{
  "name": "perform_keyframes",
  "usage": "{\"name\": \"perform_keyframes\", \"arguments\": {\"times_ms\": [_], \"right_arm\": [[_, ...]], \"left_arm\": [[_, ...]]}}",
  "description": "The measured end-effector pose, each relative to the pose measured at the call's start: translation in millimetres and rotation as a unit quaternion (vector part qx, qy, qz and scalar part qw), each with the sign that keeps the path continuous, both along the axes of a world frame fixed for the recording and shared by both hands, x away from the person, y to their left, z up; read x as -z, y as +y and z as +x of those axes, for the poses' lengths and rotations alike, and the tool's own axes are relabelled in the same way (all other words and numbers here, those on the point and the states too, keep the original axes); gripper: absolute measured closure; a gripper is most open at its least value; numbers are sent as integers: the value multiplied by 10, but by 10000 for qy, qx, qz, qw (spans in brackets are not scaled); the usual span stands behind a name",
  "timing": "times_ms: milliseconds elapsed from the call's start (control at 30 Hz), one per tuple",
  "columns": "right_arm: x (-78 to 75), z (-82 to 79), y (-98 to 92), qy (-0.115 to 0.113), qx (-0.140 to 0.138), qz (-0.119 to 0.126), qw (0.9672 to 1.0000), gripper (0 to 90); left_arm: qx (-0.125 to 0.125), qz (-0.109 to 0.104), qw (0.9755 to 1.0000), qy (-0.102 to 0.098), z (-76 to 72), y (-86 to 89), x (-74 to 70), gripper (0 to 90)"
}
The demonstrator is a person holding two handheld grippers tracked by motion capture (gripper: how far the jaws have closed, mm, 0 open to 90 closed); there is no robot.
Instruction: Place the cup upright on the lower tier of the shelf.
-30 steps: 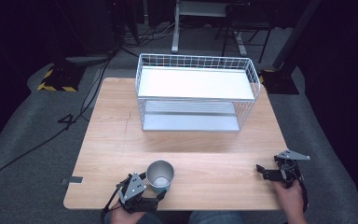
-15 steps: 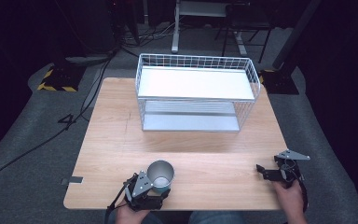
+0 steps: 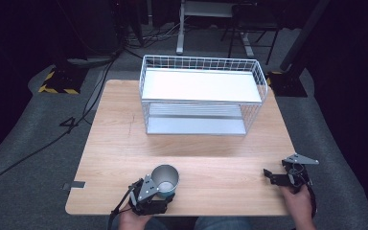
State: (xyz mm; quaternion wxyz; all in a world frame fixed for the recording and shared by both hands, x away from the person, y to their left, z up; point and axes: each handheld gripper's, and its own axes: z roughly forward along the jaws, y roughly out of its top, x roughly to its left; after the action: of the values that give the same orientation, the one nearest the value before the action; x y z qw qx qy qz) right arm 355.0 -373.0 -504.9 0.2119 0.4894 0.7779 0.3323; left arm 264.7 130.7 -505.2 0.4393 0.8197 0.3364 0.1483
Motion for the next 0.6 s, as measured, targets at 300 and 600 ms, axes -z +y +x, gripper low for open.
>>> {"name": "perform_keyframes", "arguments": {"times_ms": [300,600], "right_arm": [[0,0,1,-6,2,-6,10000,77],[0,3,11,-16,35,-18,10000,79]], "left_arm": [[-5,-99,9999,125,17,29,-14,248],[-40,-297,9993,226,90,104,-120,248]]}}
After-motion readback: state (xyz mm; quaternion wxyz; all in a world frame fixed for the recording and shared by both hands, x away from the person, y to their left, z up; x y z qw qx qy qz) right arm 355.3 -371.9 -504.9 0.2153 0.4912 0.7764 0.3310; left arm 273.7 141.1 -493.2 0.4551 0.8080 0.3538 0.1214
